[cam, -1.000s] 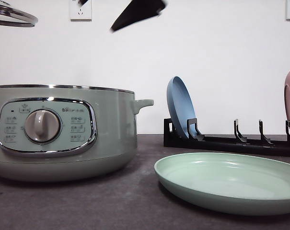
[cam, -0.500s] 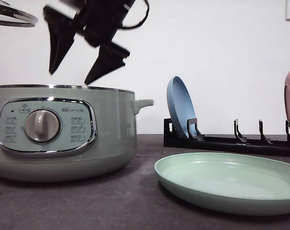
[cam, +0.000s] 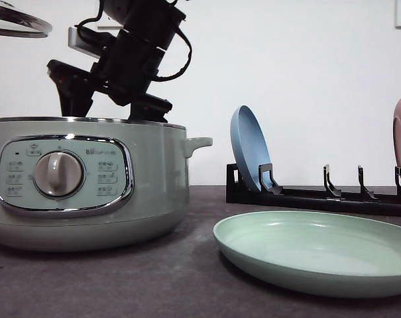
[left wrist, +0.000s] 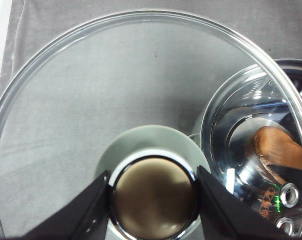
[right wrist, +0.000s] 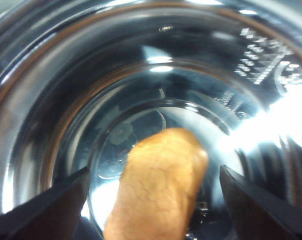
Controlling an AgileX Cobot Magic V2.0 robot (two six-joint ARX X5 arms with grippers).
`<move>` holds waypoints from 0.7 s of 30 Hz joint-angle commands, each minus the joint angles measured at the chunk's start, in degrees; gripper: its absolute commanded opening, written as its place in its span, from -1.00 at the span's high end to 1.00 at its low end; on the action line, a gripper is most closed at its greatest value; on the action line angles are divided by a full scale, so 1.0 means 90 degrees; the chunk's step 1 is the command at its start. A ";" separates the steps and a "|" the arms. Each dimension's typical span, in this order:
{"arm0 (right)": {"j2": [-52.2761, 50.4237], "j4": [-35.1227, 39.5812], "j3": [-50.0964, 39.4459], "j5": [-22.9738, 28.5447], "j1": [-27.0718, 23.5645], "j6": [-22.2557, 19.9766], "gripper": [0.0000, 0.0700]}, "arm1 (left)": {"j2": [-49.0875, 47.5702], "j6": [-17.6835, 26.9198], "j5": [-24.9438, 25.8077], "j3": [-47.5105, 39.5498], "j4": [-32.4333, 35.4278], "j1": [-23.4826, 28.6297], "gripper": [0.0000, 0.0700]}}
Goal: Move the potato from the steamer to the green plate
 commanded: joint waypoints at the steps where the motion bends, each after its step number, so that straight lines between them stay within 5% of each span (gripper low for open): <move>1: 0.0253 0.0080 0.0199 0.0045 0.0108 0.0070 -0.50 | -0.0046 -0.0061 -0.0041 0.0223 0.0194 0.0002 0.97; 21: 0.0478 0.0016 0.0199 0.0242 0.0150 0.0069 -0.50 | -0.0046 -0.0058 -0.0041 0.0223 0.0199 0.0002 0.97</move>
